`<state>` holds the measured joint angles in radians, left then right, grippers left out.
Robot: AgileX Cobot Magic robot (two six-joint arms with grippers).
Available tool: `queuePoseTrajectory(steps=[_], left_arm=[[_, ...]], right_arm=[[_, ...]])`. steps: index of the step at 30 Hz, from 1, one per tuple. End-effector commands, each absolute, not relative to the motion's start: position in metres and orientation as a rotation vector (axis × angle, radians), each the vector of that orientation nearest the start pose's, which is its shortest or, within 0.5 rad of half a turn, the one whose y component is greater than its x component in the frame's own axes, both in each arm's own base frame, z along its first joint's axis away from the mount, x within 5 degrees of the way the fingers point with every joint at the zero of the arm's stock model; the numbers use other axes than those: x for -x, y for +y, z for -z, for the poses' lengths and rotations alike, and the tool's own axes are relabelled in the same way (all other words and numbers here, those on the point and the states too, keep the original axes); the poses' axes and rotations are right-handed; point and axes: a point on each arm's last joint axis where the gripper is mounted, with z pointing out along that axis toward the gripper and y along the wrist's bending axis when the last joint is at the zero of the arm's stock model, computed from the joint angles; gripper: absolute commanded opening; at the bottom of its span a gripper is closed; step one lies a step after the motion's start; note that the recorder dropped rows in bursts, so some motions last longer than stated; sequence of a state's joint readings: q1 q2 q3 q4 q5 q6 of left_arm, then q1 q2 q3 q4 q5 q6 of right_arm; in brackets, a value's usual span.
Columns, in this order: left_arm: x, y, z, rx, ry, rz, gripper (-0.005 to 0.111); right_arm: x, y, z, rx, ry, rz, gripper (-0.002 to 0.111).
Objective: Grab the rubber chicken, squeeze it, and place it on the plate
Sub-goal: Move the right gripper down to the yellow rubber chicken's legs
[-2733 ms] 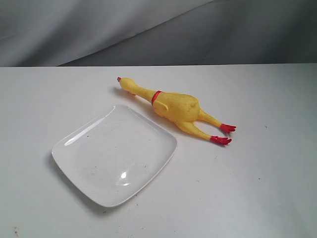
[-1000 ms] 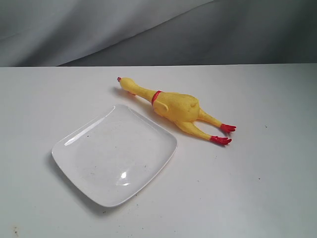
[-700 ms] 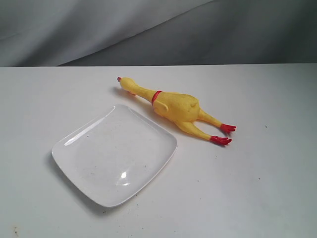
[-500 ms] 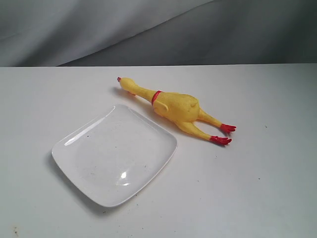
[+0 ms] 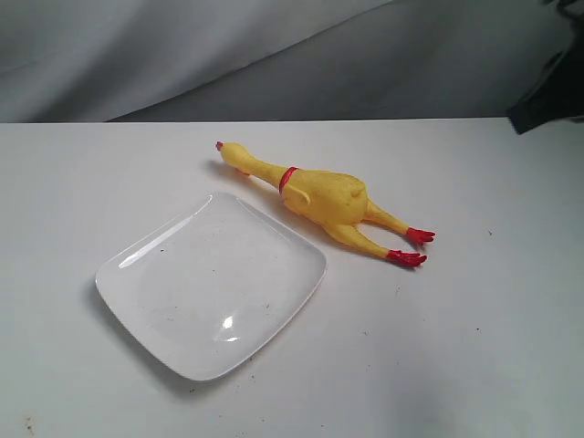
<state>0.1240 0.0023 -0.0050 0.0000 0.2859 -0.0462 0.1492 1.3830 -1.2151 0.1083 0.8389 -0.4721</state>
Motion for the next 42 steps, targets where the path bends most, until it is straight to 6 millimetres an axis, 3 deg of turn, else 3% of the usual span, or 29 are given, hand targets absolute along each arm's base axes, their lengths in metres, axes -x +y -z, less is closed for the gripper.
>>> queuePoseTrajectory(steps=[1,7,11,15,17,22,26,34,42], left_arm=[[-0.054,0.007,-0.187,0.152,1.761,-0.056,0.015],[-0.054,0.007,-0.187,0.152,1.761,-0.056,0.015],[-0.054,0.007,-0.187,0.152,1.761,-0.056,0.015],[-0.054,0.007,-0.187,0.152,1.761,-0.056,0.015],[-0.054,0.007,-0.187,0.152,1.761,-0.056,0.015],[-0.054,0.007,-0.187,0.152,1.761,-0.056,0.015],[-0.054,0.007,-0.187,0.152,1.761,-0.056,0.015],[-0.054,0.007,-0.187,0.152,1.761,-0.056,0.015],[-0.054,0.007,-0.187,0.152,1.761,-0.056,0.015]], right_arm=[[-0.327,0.057,-0.295,0.753,2.415,0.008,0.000],[-0.356,0.063,-0.229,0.972,2.503,0.000,0.002],[-0.369,0.066,-0.192,1.026,2.539,-0.020,0.023],[-0.377,0.072,-0.171,1.063,2.515,-0.088,0.049],[-0.380,0.074,-0.166,1.073,2.491,-0.092,0.056],[-0.387,0.082,-0.173,1.062,2.396,-0.162,0.055],[-0.401,0.100,-0.177,1.099,2.375,-0.263,0.055],[-0.426,0.107,-0.134,1.161,2.398,-0.228,0.055],[-0.428,0.107,-0.111,1.189,2.424,-0.227,0.051]])
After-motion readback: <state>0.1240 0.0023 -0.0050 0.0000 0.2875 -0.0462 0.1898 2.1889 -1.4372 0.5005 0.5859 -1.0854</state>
